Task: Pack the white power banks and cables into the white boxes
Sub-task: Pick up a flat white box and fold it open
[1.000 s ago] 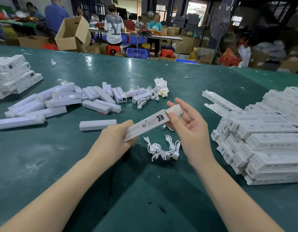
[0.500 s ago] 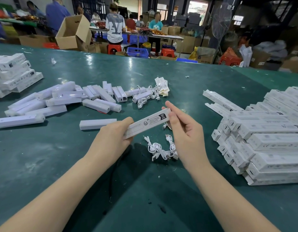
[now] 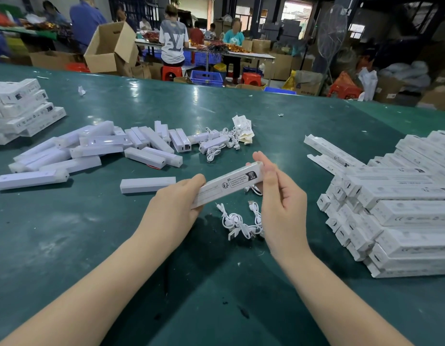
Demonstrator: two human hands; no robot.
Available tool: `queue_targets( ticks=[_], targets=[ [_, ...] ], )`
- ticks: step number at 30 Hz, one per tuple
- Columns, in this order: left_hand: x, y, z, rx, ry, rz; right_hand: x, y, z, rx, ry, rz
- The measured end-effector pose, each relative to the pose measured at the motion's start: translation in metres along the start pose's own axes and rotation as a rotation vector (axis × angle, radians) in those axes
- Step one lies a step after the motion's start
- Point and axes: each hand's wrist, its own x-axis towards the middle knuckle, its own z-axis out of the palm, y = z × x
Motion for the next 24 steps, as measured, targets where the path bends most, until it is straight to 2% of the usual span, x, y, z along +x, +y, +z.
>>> queue_targets(
  ticks=[8,12,14,17,21,24],
  targets=[
    [-0.002,-0.001,-0.001,-0.029,0.009,-0.027,-0.011,0.002,0.012,-0.094,-0.166,-0.019],
    [0.002,0.001,-0.002,-0.091,0.153,0.018,-0.008,0.003,0.012,0.152,-0.188,-0.008],
    [0.005,0.002,-0.004,-0.237,0.278,0.019,-0.003,0.003,0.011,0.301,-0.093,0.076],
    [0.006,0.002,-0.008,-0.675,0.384,-0.088,0.005,0.003,0.009,0.543,0.040,0.271],
    [0.003,0.013,-0.006,-1.013,0.326,-0.107,0.005,0.005,0.013,0.637,0.007,0.384],
    [0.000,0.017,-0.003,-1.049,0.259,-0.019,0.005,0.004,0.012,0.635,0.019,0.404]
  ],
)
